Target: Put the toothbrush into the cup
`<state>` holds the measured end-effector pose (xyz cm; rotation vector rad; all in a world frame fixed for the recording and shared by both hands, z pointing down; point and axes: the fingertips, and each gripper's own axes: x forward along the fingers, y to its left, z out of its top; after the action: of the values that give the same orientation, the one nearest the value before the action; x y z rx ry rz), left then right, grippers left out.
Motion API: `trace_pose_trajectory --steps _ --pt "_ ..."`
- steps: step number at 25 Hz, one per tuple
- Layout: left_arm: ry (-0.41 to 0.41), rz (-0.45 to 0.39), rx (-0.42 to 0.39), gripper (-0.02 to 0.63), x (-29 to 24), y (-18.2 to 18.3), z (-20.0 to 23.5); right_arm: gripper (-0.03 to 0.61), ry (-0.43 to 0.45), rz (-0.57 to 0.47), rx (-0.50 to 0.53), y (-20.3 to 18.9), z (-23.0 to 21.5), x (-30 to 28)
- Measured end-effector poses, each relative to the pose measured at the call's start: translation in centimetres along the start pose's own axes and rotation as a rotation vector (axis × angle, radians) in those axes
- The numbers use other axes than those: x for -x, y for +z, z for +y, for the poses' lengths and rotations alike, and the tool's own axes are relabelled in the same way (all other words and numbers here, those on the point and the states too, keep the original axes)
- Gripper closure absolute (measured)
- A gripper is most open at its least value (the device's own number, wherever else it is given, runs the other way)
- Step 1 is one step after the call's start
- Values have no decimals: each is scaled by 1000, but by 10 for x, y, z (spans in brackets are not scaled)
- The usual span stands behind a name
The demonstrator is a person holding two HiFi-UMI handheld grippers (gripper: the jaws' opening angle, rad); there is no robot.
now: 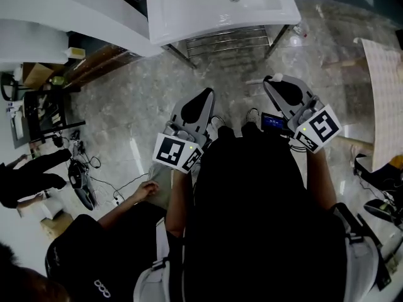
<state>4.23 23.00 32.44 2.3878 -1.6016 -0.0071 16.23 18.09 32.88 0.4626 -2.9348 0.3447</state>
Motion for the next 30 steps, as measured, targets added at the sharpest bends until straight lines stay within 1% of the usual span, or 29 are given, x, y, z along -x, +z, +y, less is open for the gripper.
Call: trace_pose_trajectory --steps 9,14,19,24,30 --pt "21 11 -2 601 -8 4 -1 549 5 -30 -31 7 -13 5" --pt "53 21 -6 601 -20 0 -6 549 25 -33 -32 8 -31 11" --pt "73 36 18 601 -34 -9 -4 549 24 -43 -36 12 -51 6" --pt "59 39 39 601 -51 -7 19 549 22 -5 -45 9 -65 -12" --pt "7 29 27 601 -82 3 73 549 -10 10 -30 22 -87 -63"
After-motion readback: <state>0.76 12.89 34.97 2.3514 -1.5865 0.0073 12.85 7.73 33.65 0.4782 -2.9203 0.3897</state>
